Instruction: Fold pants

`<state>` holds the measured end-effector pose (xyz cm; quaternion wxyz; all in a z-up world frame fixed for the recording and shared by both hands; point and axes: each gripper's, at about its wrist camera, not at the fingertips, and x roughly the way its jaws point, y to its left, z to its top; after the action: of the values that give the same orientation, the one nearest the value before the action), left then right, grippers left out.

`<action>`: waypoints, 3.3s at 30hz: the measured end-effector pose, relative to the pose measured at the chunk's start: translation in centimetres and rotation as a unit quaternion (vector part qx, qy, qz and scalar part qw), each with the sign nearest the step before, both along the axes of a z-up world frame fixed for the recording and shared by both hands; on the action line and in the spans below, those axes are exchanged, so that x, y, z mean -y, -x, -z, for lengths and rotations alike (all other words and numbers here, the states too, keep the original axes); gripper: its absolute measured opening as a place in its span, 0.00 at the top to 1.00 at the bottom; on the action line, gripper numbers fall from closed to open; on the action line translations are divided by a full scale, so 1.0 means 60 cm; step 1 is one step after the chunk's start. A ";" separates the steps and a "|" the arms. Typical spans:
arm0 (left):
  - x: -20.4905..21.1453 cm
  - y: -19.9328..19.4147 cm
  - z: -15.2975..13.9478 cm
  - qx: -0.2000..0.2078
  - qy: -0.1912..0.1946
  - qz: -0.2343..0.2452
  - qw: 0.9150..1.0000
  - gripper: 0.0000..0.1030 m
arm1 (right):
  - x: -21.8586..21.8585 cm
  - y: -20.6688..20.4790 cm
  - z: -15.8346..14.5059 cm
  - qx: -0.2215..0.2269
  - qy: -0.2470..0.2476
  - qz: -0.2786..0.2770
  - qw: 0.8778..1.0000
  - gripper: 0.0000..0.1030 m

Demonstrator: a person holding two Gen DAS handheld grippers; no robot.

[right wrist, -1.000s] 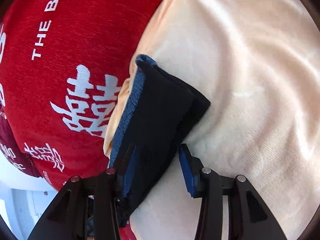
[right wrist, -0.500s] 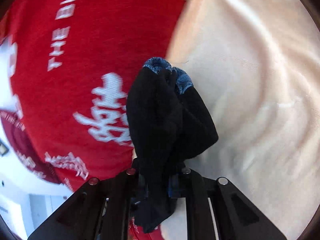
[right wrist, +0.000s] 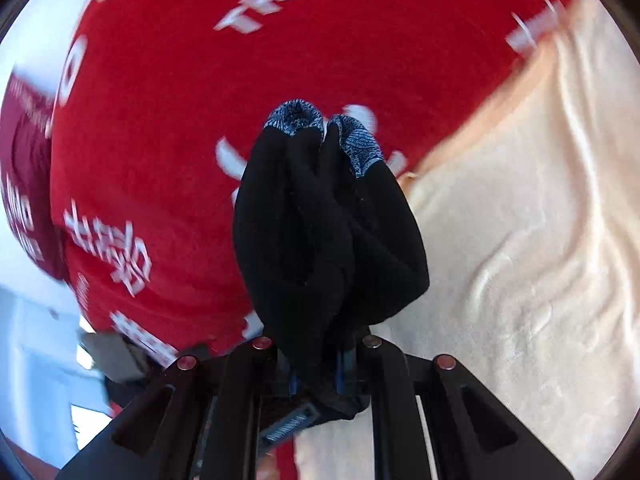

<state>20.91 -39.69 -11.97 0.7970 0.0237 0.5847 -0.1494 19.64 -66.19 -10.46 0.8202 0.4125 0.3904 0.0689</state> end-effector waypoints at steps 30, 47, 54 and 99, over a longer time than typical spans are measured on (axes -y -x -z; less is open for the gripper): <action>-0.415 0.003 0.034 -0.022 -0.042 -0.113 0.992 0.17 | -0.578 -0.022 0.031 -0.082 0.310 -0.204 0.925 0.58; -0.375 0.008 0.090 -0.032 -0.079 -0.083 0.993 0.15 | -0.382 -0.043 0.197 -0.155 -0.194 0.016 0.968 0.67; -0.375 0.006 0.087 -0.034 -0.079 -0.090 0.992 0.15 | -0.399 -0.031 0.124 -0.145 -0.118 -0.054 0.981 0.95; -0.287 -0.021 0.055 -0.075 -0.070 -0.099 0.990 0.00 | -0.223 -0.064 0.125 -0.218 0.126 -0.079 0.965 0.47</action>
<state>22.16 -22.44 -15.28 0.7584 0.0104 0.6511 -0.0296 23.49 -52.79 -17.96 0.7524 0.2791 0.5966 -0.0081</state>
